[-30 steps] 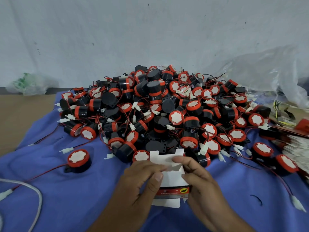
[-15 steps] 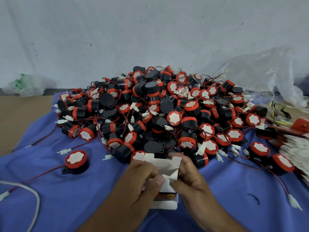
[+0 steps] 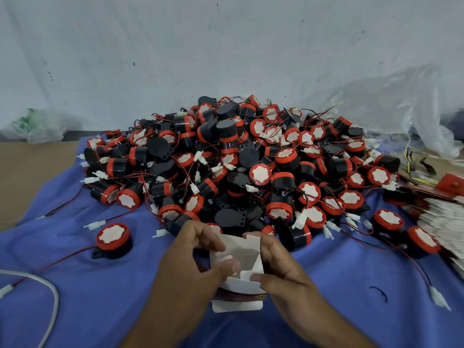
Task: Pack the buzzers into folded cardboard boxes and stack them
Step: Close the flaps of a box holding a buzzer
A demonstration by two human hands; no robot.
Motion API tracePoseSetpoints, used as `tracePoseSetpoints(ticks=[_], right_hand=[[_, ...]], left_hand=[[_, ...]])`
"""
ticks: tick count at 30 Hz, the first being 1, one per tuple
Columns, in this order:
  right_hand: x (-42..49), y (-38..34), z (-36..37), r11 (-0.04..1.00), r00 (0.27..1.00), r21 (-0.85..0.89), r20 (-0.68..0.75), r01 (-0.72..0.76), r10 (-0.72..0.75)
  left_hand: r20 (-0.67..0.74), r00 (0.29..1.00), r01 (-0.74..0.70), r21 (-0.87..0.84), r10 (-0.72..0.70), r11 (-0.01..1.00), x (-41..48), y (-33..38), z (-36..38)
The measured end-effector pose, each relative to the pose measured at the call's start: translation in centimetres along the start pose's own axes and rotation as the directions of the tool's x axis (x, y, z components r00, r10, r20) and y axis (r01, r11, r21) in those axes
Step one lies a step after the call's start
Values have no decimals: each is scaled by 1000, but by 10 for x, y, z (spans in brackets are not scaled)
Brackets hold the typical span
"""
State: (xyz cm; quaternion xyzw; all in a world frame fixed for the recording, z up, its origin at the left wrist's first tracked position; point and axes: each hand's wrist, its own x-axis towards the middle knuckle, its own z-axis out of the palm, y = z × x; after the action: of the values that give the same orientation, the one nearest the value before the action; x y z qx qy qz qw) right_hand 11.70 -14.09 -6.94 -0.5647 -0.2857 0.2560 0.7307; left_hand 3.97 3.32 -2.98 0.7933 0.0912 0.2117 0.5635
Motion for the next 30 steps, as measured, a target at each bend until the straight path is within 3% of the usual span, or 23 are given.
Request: tracePoseSetpoints(ticks=[4,15,18,20,22,25,30], right_hand=[[1,-1,0,994,999,-113,-40,2,-6],[10,-1,3,993,988,-86,-127,81,-91],[10,1,4,979,975,-143,-145,147,-168],[10,3,3,970,968,-180,-160,166,-196],[10,6,0,961,961,-223,-184,165,-208],[9,4,-4,940,957,-310,-201,141,-209],[-2,10,9,862,989,-492,-17,121,-148]], left_hand=[[-49,999,14,-70,-18,997,3,-10,3],[50,980,-197,135,192,971,-16,-15,9],[135,952,-306,333,276,892,-18,-22,10],[232,933,-341,316,276,885,-4,-29,11],[321,915,-315,191,245,929,6,-30,10],[247,920,-327,58,304,943,-8,-35,10],[74,929,-369,223,362,902,-22,-33,23]])
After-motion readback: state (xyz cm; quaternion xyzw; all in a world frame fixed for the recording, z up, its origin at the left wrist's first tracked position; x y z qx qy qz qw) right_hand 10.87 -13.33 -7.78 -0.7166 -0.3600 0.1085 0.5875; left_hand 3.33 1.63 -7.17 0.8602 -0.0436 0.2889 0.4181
